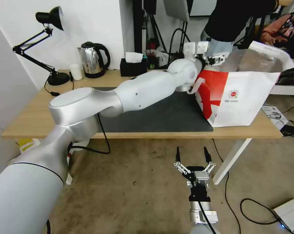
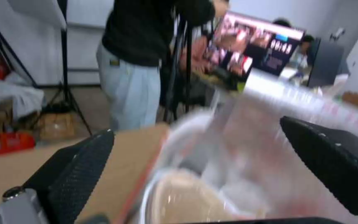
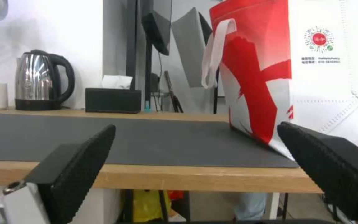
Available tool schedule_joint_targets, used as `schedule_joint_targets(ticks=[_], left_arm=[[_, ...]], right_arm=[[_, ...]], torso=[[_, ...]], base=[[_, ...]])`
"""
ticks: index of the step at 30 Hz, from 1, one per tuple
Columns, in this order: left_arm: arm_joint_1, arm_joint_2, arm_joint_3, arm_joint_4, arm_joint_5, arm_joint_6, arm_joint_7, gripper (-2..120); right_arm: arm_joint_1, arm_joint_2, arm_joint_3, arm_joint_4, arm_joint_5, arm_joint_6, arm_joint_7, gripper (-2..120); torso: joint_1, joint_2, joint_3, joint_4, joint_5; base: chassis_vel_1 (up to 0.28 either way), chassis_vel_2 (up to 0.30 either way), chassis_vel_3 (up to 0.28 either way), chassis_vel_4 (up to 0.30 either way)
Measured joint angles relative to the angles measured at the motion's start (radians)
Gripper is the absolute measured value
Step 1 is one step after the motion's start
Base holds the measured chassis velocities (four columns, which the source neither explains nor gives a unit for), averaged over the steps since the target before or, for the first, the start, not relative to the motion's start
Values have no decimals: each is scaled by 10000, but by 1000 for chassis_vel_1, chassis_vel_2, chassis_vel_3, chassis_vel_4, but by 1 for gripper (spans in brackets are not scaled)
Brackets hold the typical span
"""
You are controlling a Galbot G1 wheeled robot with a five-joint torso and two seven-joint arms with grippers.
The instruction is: Pick up the trash from the table and place it into the takeout bag.
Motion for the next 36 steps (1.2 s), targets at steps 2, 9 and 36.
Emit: schedule_joint_targets(ticks=[2,9,36], left_arm=[[-283,247,-151,-190,6,-1,-61,100],[-628,1745,-614,-1253,52,-163,-404,100],[6760,11088,-7666,-10550,3112,-1062,-308,100]], right_arm=[[1,0,0,0,0,0,0,100],[0,0,0,0,0,0,0,100],[0,0,0,-1,0,1,0,100]], torso=[[-1,0,-1,-2,1],[0,-1,0,7,-5],[-2,1,-2,8,-9]], base=[[0,0,0,0],[0,0,0,0],[0,0,0,0]])
